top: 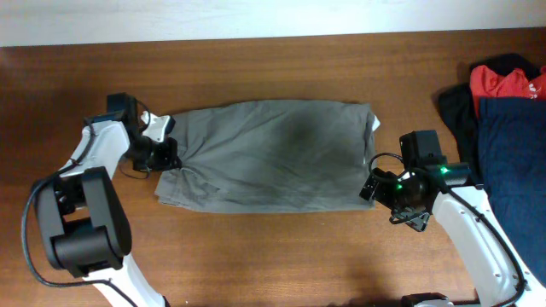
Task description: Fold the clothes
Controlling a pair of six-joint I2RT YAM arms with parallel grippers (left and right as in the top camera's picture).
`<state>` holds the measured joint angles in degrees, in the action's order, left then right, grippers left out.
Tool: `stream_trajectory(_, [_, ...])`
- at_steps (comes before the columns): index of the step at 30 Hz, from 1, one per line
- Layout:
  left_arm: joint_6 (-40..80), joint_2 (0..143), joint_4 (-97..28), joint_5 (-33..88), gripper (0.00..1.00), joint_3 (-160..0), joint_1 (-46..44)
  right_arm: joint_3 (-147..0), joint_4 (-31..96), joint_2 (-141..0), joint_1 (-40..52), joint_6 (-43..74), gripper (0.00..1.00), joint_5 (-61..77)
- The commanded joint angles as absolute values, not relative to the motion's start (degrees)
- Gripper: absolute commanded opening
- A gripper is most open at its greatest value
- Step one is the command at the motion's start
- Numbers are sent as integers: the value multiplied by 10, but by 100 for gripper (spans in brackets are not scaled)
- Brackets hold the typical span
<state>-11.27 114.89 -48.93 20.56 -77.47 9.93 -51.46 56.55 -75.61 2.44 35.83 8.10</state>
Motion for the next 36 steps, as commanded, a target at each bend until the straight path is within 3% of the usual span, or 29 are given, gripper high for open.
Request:
stream_trajectory(1, [-99, 1155, -496, 192, 1, -794, 126, -513, 565, -756, 22, 361, 99, 84])
stream_trajectory(29, [-81, 1059, -709, 137, 1, -1011, 140, -513, 565, -756, 22, 361, 99, 84])
stream_trajectory(36, [-69, 1008, -715, 136, 1, -1018, 104, -513, 565, -756, 22, 361, 99, 84])
